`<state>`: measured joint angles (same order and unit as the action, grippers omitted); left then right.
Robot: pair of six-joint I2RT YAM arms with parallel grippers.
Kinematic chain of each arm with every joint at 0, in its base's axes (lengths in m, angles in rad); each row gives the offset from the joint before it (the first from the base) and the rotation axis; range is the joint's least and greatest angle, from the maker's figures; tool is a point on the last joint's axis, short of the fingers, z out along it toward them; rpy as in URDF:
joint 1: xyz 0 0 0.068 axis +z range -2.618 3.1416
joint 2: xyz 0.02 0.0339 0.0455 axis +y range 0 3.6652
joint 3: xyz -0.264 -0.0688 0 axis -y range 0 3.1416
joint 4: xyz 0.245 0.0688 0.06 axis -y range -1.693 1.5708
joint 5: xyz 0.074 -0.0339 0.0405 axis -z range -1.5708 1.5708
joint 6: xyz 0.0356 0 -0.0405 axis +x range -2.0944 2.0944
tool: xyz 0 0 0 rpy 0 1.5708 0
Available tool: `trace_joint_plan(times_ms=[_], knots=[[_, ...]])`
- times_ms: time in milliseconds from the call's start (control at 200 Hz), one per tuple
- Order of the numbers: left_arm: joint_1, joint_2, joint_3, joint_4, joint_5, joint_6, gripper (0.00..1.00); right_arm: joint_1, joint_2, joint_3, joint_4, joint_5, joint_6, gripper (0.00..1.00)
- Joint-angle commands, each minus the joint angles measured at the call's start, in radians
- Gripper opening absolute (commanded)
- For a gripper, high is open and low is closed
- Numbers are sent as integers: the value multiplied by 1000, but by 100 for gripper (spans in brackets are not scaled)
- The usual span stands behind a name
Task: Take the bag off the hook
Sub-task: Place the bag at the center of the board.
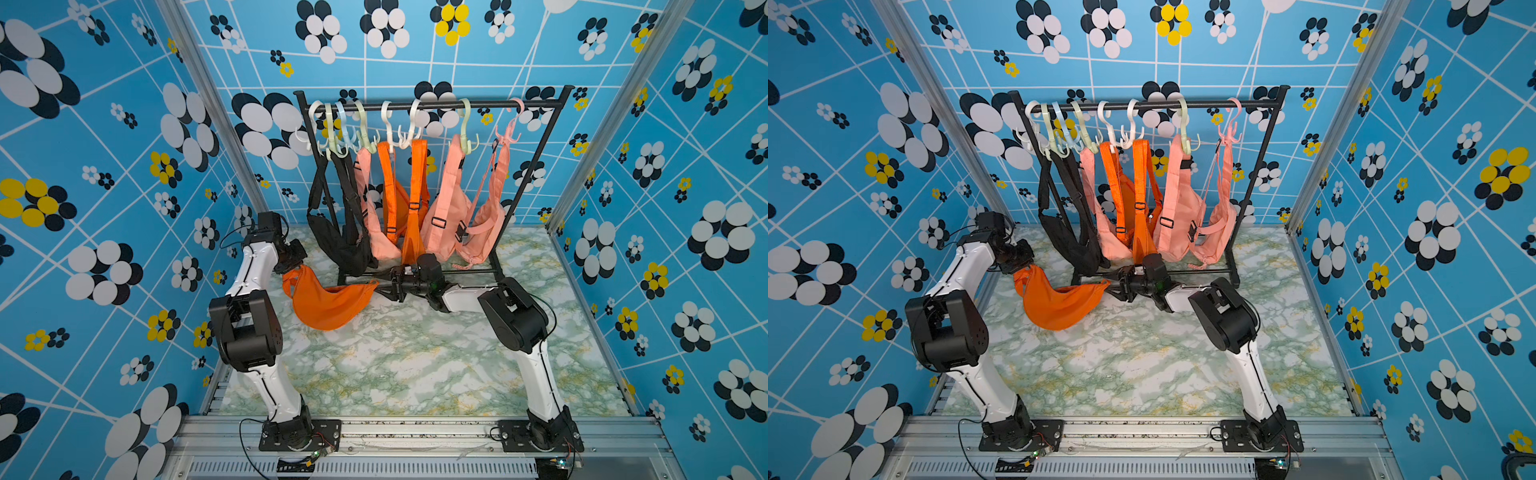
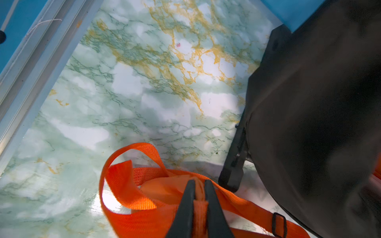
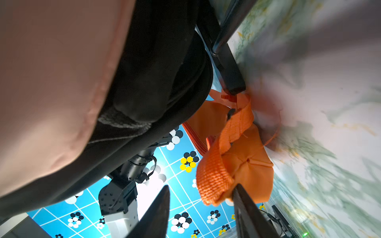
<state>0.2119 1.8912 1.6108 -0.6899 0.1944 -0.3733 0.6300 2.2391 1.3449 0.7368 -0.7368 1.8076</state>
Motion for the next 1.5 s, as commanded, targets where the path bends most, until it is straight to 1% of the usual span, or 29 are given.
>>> trace_joint_plan(times_ms=[0, 25, 85, 110, 130, 150, 180, 205, 310, 455, 470, 520, 560, 605, 615, 620, 625, 630, 640, 725, 795, 875, 1000, 1065, 1145, 1210, 1305, 1404, 1494], knots=[[8, 45, 79, -29, -38, 16, 14, 13, -40, 8, -53, -43, -88, 58], [7, 55, 92, -33, -40, 16, 18, 16, -46, 9, -73, -44, -109, 58], [7, 73, 123, -45, -52, 13, 31, 19, -57, 9, -142, -34, -168, 59], [8, 76, 133, -50, -59, 10, 40, 20, -58, 10, -172, -30, -191, 59], [9, 80, 138, -52, -62, 8, 51, 22, -58, 10, -189, -26, -209, 59], [8, 80, 142, -54, -64, 6, 59, 23, -58, 11, -205, -24, -221, 60], [9, 79, 145, -53, -67, 3, 69, 25, -58, 14, -241, -19, -246, 60], [7, 77, 148, -53, -70, 0, 74, 24, -58, 15, -255, -15, -255, 61], [6, 63, 149, -55, -91, -3, 85, 24, -96, 24, -332, 12, -313, 65], [6, 18, 131, -54, -151, 9, 95, 23, -124, 64, -562, 84, -451, 72], [6, 13, 128, -55, -158, 10, 100, 23, -128, 67, -593, 101, -469, 72], [6, -10, 117, -54, -177, 10, 99, 22, -143, 79, -658, 139, -515, 74], [6, -31, 105, -49, -188, 9, 99, 22, -159, 92, -720, 181, -567, 79], [6, -37, 84, -37, -200, 3, 99, 22, -176, 105, -775, 220, -614, 80], [6, -60, 78, -34, -203, 1, 99, 22, -181, 108, -789, 231, -626, 81], [6, -67, 76, -33, -204, 0, 99, 22, -185, 112, -803, 243, -639, 83], [6, -72, 72, -30, -206, 0, 99, 22, -185, 112, -803, 243, -639, 83], [5, -76, 71, -28, -208, -2, 99, 22, -190, 115, -814, 254, -651, 87], [6, -83, 66, -23, -210, -3, 99, 22, -196, 119, -831, 265, -664, 88], [6, -163, 1, 22, -217, -23, 99, 24, -239, 138, -936, 370, -774, 89], [5, -244, -69, 91, -189, -42, 99, 35, -292, 143, -1001, 478, -876, 89], [1, -343, -167, 195, -126, -64, 99, 56, -353, 136, -1036, 589, -987, 87], [-9, -481, -299, 323, -36, -109, 99, 98, -431, 157, -1067, 721, -1172, 79], [-15, -537, -364, 394, 21, -140, 99, 123, -457, 185, -1073, 769, -1276, 76], [-16, -589, -438, 475, 99, -182, 99, 148, -477, 228, -1071, 808, -1394, 72], [-18, -620, -479, 530, 153, -202, 99, 159, -484, 247, -1047, 828, -1476, 71], [-17, -641, -504, 582, 193, -215, 99, 161, -473, 330, -1018, 810, -1582, 71], [-17, -641, -508, 615, 227, -224, 99, 162, -414, 439, -1022, 814, -1676, 71], [-17, -629, -515, 642, 255, -250, 99, 163, -324, 575, -1056, 815, -1736, 71]])
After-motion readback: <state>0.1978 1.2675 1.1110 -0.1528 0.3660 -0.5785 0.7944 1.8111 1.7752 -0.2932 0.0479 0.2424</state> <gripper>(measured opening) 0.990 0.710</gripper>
